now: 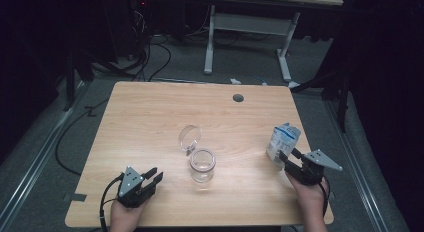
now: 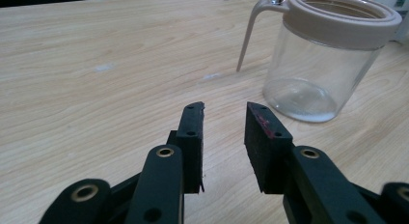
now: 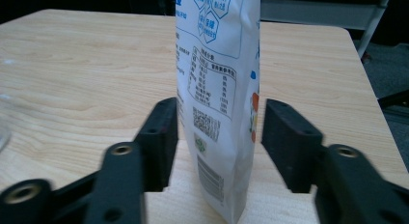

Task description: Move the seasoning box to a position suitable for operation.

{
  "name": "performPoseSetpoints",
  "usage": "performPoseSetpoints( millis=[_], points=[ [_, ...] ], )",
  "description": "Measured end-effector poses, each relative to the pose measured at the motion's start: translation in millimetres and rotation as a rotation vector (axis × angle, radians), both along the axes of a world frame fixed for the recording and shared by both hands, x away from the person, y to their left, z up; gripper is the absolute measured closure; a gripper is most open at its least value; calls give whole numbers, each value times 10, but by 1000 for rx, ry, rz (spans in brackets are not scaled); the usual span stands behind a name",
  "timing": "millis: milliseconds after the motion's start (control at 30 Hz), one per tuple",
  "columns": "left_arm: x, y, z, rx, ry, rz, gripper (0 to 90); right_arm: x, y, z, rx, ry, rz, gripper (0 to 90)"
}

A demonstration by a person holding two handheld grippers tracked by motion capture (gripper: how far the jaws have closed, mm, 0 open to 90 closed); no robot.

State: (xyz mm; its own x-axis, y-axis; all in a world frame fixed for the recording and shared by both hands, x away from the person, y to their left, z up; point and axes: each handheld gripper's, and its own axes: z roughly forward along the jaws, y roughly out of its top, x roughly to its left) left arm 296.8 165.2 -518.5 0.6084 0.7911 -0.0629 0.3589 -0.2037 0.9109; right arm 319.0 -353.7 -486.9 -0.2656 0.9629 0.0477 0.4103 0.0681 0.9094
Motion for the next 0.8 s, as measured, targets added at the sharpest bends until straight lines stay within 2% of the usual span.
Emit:
performPoseSetpoints(
  millis=[167, 267, 300, 367, 400, 567, 800],
  points=[
    [-41, 101, 1, -14, 2, 27, 686, 68, 35, 3, -25, -3, 11, 409],
    [-63, 153, -2, -14, 4, 42, 685, 93, 14, 15, -28, -17, -8, 550],
    [-67, 158, -3, -18, 6, 40, 685, 93, 14, 15, -28, -17, -8, 550],
    [-76, 173, -3, -19, 5, 47, 685, 102, -6, 13, -17, -26, -1, 603],
    [-79, 181, -3, -20, 3, 50, 685, 105, 2, 8, -27, -34, 9, 642],
    [-84, 195, -4, -18, 4, 56, 684, 113, 45, 5, -62, -42, 13, 657],
    [-84, 187, -10, -13, 4, 55, 682, 109, 60, 8, -60, -40, 41, 812]
  ],
)
